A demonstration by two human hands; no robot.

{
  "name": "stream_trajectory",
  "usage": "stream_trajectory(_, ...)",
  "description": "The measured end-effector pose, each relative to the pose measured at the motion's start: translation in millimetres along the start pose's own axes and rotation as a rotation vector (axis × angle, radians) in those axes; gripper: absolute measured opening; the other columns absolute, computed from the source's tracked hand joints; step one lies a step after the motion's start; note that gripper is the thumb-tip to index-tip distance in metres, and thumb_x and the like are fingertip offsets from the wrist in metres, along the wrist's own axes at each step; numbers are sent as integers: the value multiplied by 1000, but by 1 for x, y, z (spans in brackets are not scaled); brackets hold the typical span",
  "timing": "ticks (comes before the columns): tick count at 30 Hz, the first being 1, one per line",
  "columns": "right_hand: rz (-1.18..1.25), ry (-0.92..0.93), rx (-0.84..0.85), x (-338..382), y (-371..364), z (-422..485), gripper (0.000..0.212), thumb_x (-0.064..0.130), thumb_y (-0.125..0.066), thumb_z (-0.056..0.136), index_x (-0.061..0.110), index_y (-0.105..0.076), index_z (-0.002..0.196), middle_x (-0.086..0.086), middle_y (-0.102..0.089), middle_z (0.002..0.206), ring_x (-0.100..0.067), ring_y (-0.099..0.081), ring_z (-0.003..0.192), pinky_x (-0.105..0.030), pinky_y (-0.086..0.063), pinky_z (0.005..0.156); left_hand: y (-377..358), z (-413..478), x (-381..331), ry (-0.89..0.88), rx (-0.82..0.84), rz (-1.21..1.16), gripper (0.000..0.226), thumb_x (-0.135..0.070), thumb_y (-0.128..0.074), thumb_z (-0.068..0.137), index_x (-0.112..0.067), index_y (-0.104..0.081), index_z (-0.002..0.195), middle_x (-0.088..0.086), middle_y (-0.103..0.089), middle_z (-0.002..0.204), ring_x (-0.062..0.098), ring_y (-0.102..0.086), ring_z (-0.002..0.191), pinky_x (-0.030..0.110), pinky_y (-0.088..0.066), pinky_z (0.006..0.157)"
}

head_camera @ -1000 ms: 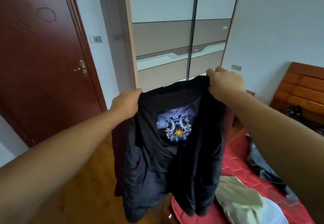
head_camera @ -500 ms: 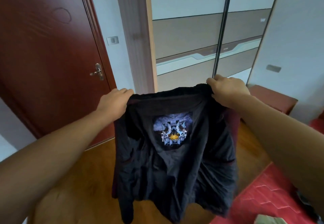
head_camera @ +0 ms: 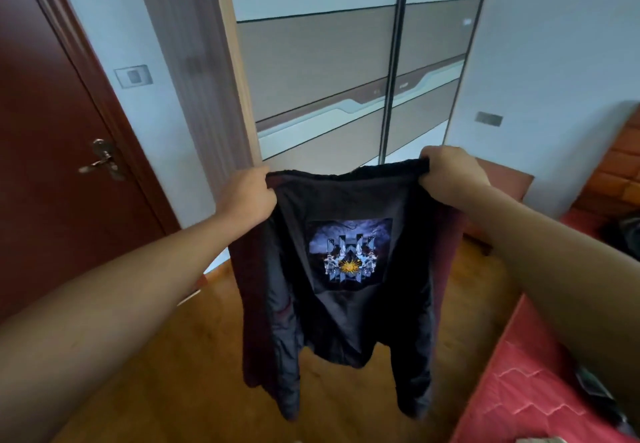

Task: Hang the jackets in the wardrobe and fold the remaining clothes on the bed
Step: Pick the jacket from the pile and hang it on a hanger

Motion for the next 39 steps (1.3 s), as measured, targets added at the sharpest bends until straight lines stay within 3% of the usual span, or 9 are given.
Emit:
stream_trajectory(4,30,-164,-29,-28,-8,29,18,10,-58,78,18,-62,94,-5,-56,89,-32,-54,85,-34,-43,68,-50,71,-14,-31,79,-123,17,-4,-50,77,-14,-62,83,9,-64,83,33,-60,78,33,-46,64)
stream_trajectory(8,19,-348,-63,-72,-7,32,11,12,-59,79,17,-62,89,-9,-62,88,-32,-55,79,-32,-41,68,-92,126,-50,-120,116,-209,12,-7,-49,76,-16,-57,75,0,-56,68,32,-53,70,32,-37,60)
stream_trajectory(16,59,-698,-236,-164,26,-38,9,15,-61,74,18,-64,81,-10,-67,81,-33,-60,78,-30,-41,68,-163,164,-212,-338,316,-545,14,-12,-44,69,-18,-57,70,-2,-59,65,17,-54,61,27,-36,49)
stream_trajectory(23,46,-880,-456,-247,71,-96,9,16,-58,69,18,-63,77,6,-60,66,-13,-52,61,-27,-39,63,-205,148,-384,-584,452,-632,12,-10,-40,64,-15,-51,67,3,-57,65,29,-57,67,36,-43,54)
stream_trajectory(26,22,-958,-489,-288,87,-121,9,14,-58,70,18,-63,76,4,-61,66,-23,-57,66,-29,-42,64,-234,132,-448,-639,509,-657,9,-9,-43,67,-15,-50,67,-4,-52,60,19,-49,57,26,-30,48)
stream_trajectory(29,-1,-1048,-514,-322,99,-151,9,13,-60,70,16,-65,77,0,-63,69,-27,-61,72,-32,-50,65,-265,108,-508,-685,660,-734,14,-5,-43,69,-14,-54,71,-6,-53,59,18,-50,58,25,-35,49)
stream_trajectory(33,-33,-1158,-547,-354,115,-190,10,10,-59,70,15,-65,77,0,-62,69,-29,-61,74,-32,-50,67,-292,71,-582,-781,780,-814,40,-7,-42,67,-4,-68,97,17,-70,90,33,-64,83,37,-53,66)
stream_trajectory(36,-60,-1270,-585,-371,122,-224,18,11,-57,70,15,-66,85,-3,-65,74,-30,-61,77,-34,-52,68,-306,34,-632,-860,863,-839,46,-9,-44,72,0,-67,111,22,-70,111,27,-64,83,23,-49,63)
stream_trajectory(39,-88,-1395,-617,-387,120,-264,20,10,-56,70,17,-65,88,-3,-65,79,-31,-60,80,-33,-48,68,-319,-11,-676,-949,950,-840,17,-9,-51,78,-15,-65,84,8,-68,82,30,-65,86,28,-43,66)
Point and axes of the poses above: each hand's wrist, its own z-axis towards the middle knuckle, its own y-axis out of the back of the hand, x = y × z, the point moved 5 cm from there along z, towards the middle knuckle
